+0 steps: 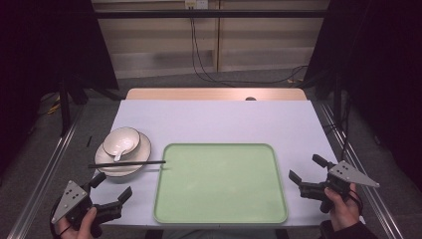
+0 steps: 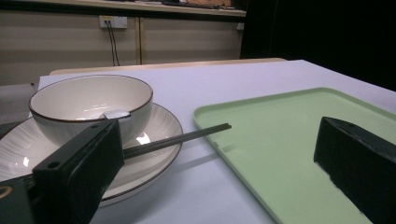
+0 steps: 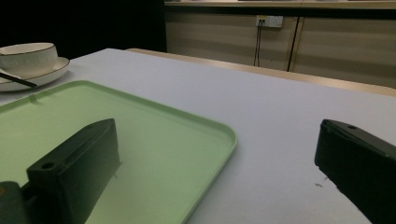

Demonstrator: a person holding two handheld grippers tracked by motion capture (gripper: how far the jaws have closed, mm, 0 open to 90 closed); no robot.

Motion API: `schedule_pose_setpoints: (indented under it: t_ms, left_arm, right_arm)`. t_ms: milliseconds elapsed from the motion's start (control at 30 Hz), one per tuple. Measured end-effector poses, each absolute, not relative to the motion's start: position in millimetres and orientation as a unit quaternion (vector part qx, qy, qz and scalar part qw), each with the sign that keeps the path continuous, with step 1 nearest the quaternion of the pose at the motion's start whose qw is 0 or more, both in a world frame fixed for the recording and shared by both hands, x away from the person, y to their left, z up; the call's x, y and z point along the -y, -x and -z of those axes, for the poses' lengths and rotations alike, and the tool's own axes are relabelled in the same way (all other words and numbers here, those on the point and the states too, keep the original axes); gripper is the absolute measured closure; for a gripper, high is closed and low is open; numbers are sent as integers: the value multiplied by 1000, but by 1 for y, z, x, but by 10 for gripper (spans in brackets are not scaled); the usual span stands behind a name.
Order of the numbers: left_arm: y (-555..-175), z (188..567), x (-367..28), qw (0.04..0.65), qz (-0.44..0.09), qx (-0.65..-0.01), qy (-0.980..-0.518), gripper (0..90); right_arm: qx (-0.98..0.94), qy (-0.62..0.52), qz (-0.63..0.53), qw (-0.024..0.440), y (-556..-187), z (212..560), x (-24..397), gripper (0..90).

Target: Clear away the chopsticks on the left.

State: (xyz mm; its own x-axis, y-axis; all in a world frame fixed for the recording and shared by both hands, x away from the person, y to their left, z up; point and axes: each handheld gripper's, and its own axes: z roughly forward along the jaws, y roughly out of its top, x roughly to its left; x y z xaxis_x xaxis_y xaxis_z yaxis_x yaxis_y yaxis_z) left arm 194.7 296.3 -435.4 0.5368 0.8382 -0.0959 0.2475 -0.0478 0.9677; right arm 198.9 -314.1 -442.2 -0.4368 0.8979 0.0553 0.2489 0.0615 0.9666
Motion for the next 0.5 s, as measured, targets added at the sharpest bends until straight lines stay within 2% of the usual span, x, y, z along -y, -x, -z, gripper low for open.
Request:
schedule_pose_setpoints:
  t_ms: [367,500]
  left_arm:
    - [-191,430,-303,548,-271,-382,-693,13]
    - [-186,429,-313,547,-256,-381,-700,15]
  right_arm:
    - [-659,-432,-535,306,-197,442,314,0]
    - [-659,-435,-533,303,-197,442,313,1]
